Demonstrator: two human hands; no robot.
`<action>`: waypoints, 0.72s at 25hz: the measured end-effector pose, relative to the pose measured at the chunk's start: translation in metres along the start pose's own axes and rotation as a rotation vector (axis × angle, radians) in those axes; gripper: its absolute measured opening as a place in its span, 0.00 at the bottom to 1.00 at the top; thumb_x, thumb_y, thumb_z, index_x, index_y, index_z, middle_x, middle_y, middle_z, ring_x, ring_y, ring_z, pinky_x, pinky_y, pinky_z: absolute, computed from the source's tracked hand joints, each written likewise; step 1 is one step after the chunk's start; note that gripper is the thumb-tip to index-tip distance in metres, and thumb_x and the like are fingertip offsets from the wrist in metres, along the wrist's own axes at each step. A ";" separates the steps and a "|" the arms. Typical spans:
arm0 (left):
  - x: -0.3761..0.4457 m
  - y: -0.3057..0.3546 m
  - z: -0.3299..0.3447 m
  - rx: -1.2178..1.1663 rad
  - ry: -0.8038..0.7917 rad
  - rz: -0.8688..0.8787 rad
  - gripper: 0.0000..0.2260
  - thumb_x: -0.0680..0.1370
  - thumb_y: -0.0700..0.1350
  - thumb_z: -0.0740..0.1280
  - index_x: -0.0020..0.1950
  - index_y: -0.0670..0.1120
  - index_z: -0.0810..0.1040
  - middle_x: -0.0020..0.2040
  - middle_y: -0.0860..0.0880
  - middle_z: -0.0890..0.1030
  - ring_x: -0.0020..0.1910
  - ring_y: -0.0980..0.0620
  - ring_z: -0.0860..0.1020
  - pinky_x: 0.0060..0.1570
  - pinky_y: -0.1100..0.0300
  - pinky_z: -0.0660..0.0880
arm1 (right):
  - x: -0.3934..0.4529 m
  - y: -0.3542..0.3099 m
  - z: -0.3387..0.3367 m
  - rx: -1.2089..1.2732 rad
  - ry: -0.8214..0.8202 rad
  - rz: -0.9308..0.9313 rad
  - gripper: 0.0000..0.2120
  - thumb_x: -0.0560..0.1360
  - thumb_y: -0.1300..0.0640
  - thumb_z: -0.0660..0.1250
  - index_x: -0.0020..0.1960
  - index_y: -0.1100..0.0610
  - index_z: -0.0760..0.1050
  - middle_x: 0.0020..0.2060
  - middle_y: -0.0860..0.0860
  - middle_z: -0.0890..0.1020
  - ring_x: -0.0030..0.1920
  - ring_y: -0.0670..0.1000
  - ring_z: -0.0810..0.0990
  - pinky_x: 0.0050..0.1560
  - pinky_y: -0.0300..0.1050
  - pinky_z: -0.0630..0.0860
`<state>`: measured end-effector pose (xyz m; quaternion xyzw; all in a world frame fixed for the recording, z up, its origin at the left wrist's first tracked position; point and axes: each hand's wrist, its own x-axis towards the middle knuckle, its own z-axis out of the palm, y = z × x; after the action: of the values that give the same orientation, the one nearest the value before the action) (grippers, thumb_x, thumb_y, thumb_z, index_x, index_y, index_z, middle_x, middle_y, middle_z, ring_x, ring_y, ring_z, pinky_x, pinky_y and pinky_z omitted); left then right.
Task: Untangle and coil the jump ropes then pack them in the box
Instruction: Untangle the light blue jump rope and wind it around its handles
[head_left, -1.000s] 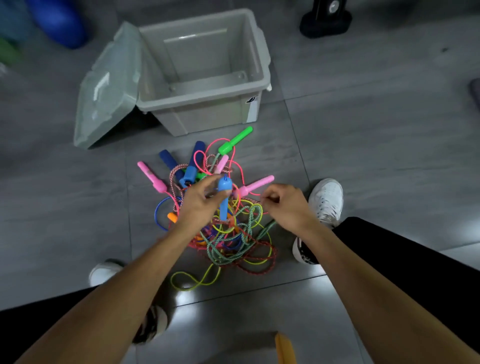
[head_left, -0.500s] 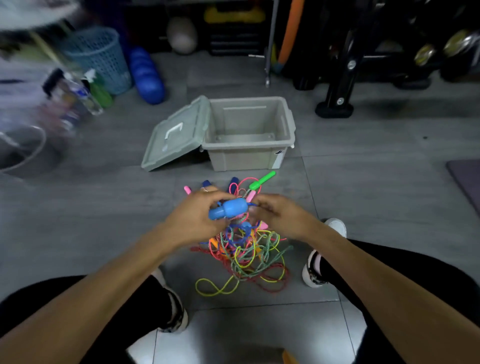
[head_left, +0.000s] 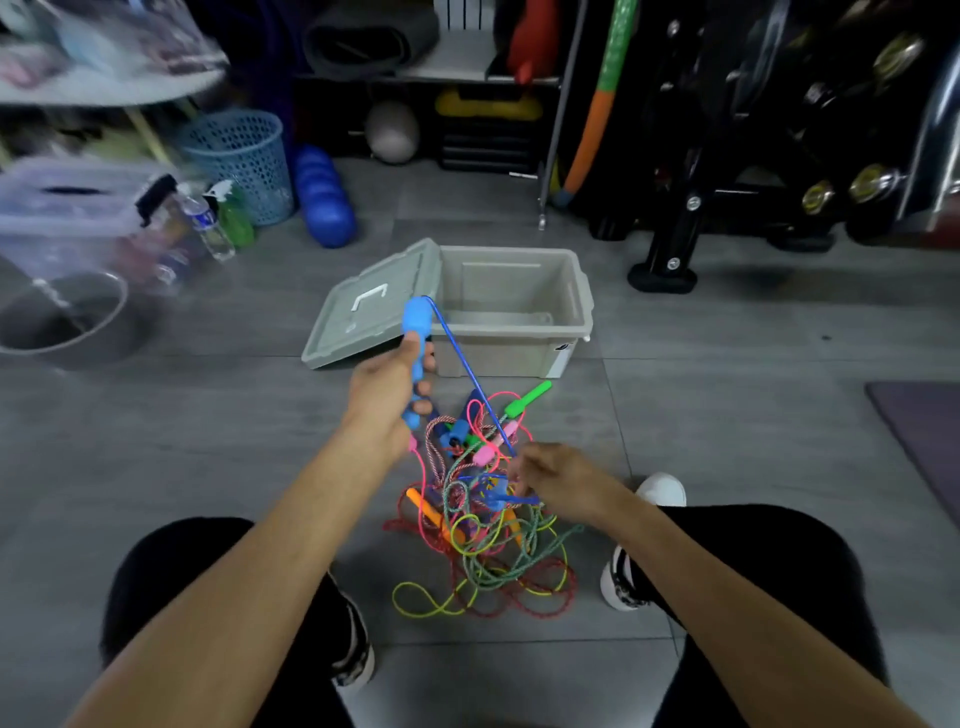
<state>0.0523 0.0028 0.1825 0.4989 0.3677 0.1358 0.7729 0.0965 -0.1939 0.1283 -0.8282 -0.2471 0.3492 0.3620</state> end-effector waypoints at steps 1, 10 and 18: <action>0.007 0.004 -0.003 0.006 0.018 -0.032 0.09 0.81 0.46 0.63 0.43 0.44 0.77 0.33 0.51 0.75 0.19 0.59 0.65 0.19 0.69 0.59 | -0.002 0.001 0.001 -0.113 -0.001 -0.015 0.11 0.81 0.58 0.56 0.44 0.56 0.76 0.36 0.48 0.78 0.35 0.45 0.75 0.36 0.38 0.69; 0.006 -0.003 0.000 0.619 -0.037 0.262 0.09 0.77 0.35 0.67 0.45 0.49 0.80 0.36 0.50 0.78 0.21 0.60 0.68 0.20 0.70 0.63 | 0.025 -0.053 -0.059 -0.306 0.457 -0.440 0.11 0.80 0.59 0.60 0.47 0.64 0.77 0.36 0.57 0.81 0.39 0.58 0.77 0.41 0.46 0.67; -0.008 -0.005 -0.001 0.760 -0.316 0.412 0.08 0.73 0.41 0.73 0.49 0.53 0.85 0.44 0.53 0.83 0.41 0.61 0.78 0.46 0.68 0.72 | 0.037 -0.035 -0.058 -0.386 -0.030 -0.255 0.11 0.77 0.60 0.60 0.45 0.55 0.81 0.37 0.46 0.80 0.42 0.47 0.78 0.46 0.42 0.73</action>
<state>0.0456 -0.0031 0.1812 0.8243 0.1623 0.0645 0.5385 0.1585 -0.1720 0.1691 -0.8390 -0.4172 0.2592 0.2343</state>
